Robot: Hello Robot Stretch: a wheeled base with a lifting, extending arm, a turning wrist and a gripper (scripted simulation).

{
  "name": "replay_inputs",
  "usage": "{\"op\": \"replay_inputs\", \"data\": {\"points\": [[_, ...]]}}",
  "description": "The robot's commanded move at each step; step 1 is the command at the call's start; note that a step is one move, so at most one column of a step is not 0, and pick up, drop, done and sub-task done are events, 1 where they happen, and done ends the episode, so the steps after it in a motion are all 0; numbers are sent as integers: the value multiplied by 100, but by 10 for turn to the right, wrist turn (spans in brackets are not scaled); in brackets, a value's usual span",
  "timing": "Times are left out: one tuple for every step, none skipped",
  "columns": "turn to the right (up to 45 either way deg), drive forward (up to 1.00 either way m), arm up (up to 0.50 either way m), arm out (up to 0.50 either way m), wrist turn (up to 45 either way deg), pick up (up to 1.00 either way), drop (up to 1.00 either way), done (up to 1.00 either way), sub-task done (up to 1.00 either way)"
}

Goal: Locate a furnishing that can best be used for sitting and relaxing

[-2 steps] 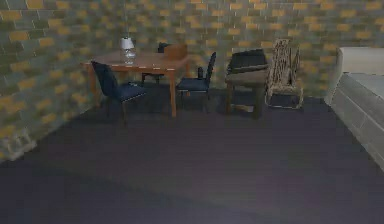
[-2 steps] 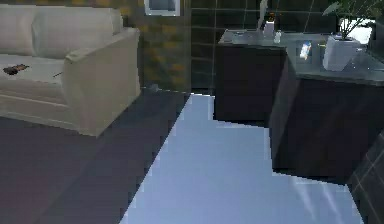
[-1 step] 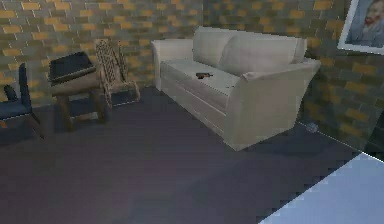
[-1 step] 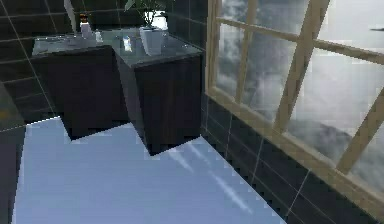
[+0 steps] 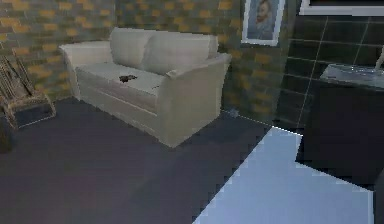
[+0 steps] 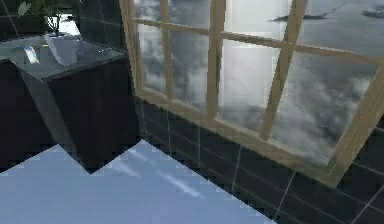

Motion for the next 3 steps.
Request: {"op": "replay_inputs", "data": {"points": [[0,100,0,0,0,0,0,0,0],[90,0,0,0,0,0,0,0,0],[0,25,0,0,0,0,0,0,0]]}}
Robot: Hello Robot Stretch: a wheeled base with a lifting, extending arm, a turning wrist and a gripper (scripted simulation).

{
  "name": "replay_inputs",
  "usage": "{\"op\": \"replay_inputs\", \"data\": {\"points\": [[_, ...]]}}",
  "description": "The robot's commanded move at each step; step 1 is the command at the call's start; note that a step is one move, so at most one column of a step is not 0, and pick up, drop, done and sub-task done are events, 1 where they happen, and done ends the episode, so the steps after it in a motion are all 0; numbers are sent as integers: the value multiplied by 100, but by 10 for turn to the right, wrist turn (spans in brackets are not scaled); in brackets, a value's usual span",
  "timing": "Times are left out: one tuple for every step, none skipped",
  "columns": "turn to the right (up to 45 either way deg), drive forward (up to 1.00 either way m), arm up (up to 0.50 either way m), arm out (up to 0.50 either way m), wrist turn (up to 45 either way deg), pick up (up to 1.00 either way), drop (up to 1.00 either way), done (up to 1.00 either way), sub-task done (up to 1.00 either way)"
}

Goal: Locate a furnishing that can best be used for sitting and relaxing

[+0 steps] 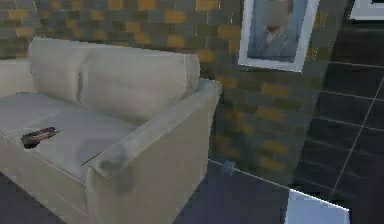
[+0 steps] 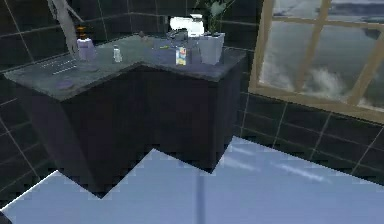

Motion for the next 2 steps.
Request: {"op": "replay_inputs", "data": {"points": [[-300,0,0,0,0,0,0,0,0],[0,0,0,0,0,0,0,100,0]]}}
